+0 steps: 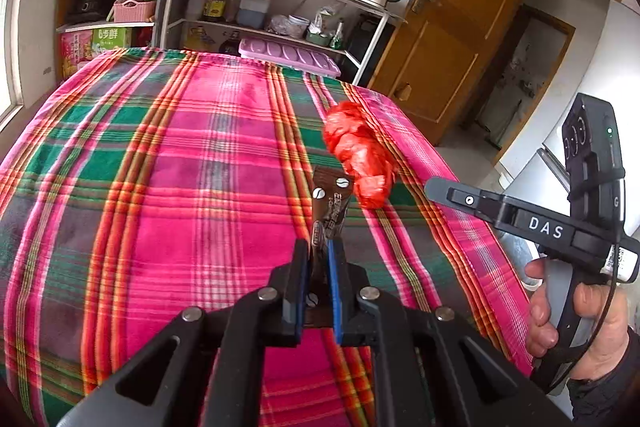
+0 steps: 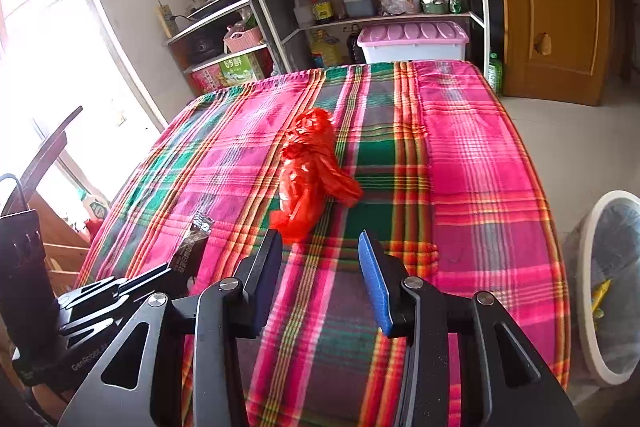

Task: Collect trash

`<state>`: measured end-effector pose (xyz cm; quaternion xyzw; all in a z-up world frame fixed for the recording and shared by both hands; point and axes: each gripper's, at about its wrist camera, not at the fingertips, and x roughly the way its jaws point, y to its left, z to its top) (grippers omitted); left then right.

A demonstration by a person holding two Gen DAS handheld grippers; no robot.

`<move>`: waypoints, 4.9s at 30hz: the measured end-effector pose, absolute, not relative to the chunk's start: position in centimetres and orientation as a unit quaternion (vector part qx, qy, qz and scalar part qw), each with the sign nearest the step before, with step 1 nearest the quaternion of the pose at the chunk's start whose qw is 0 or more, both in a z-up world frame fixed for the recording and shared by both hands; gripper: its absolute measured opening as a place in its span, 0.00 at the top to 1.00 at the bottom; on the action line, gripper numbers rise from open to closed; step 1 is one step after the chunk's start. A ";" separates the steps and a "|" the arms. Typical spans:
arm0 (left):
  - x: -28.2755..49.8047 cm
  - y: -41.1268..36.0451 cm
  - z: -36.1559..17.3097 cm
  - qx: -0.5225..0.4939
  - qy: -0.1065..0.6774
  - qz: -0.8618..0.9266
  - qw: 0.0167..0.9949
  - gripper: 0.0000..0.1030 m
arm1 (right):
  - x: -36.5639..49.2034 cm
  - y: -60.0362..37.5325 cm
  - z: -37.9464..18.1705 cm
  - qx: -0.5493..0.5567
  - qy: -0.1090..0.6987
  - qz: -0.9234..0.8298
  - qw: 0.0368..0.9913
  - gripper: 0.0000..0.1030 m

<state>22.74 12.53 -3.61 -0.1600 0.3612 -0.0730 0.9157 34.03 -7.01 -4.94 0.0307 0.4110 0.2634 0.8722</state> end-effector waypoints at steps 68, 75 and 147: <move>31.5 -15.7 -2.0 -0.082 0.423 -0.257 0.865 0.90 | 29.1 -38.1 -7.3 0.198 0.402 0.020 0.894 0.80; 33.3 -19.4 -3.8 -0.071 0.451 -0.270 0.848 0.90 | 29.8 -40.1 -9.1 0.219 0.418 0.011 0.881 0.80; 3.4 -4.0 3.0 -0.027 0.327 -0.140 0.934 0.52 | 2.3 -23.7 -1.0 0.014 0.281 0.055 0.958 0.54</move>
